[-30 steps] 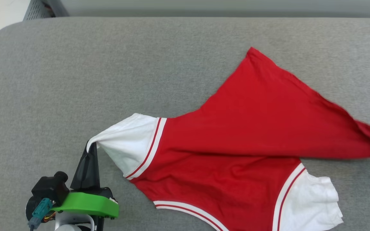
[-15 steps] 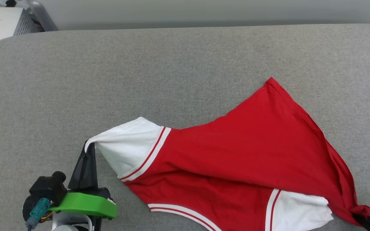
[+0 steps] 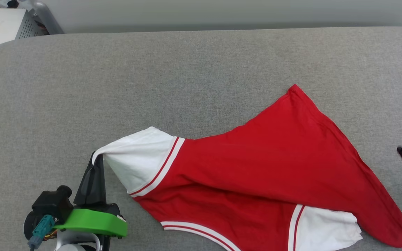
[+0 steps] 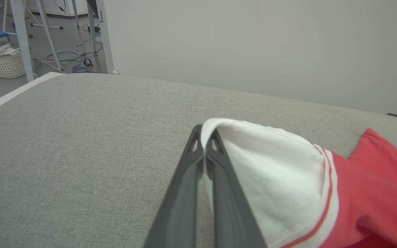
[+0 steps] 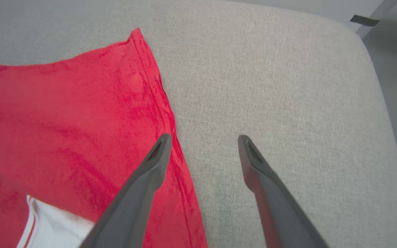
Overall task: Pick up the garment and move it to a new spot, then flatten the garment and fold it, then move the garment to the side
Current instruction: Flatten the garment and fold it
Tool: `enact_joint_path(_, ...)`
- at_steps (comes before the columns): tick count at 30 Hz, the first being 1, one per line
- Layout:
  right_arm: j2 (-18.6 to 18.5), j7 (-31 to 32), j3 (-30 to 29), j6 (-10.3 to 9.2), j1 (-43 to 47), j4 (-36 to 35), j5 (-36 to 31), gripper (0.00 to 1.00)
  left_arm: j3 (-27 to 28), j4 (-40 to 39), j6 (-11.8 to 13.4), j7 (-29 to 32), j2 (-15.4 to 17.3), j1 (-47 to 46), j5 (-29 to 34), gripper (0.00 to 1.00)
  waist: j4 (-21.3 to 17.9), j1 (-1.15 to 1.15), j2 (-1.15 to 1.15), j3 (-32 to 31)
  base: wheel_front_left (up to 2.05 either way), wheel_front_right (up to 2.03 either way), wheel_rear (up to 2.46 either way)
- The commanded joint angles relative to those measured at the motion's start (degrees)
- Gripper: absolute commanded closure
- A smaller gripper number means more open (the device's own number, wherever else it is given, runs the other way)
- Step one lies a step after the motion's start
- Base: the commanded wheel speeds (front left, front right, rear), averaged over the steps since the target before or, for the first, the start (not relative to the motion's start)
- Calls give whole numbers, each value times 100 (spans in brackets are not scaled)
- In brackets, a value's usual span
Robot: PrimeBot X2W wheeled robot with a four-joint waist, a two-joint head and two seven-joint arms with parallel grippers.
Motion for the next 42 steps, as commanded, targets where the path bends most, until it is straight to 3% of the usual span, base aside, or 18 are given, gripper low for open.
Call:
enact_joint_path(1, 29, 65, -95, -4, -279, -187, -107, 0, -13, -33, 32, 5, 23, 29, -41, 100, 44, 0, 0, 80, 0, 0, 0)
enact_joint_path(7, 17, 637, 223, -4, -1528, -572, -180, 0, -136, -47, 18, -15, -17, -169, -22, 100, 239, 0, 0, 372, 0, 0, 0)
enact_joint_path(13, -282, 1400, 1502, -4, -3080, -212, -127, 0, -277, -46, 1, -63, -85, -435, 7, 100, 481, 0, 0, 749, 0, 0, 0)
enact_joint_path(21, -323, 2666, 3241, -4, -4779, 882, 98, 0, -425, -56, 5, -129, -192, -701, 45, 100, 714, 0, 0, 1176, 0, 0, 0)
enact_joint_path(29, -79, 2785, 4350, -4, -5768, 2073, -53, 0, -539, -36, 2, -159, -277, -922, 67, 100, 891, 0, 0, 1552, 0, 0, 0)
enact_joint_path(41, 29, 2412, 5600, -4, -5911, 3208, 170, 0, -515, -20, -36, -168, -349, -1100, 98, 100, 946, 0, 0, 1803, 0, 0, 0)
enact_joint_path(42, 35, 2364, 5662, -4, -5923, 3235, 213, 20, -500, -13, -38, -168, -351, -1094, 104, 100, 925, 0, 0, 1787, 0, 0, 0)
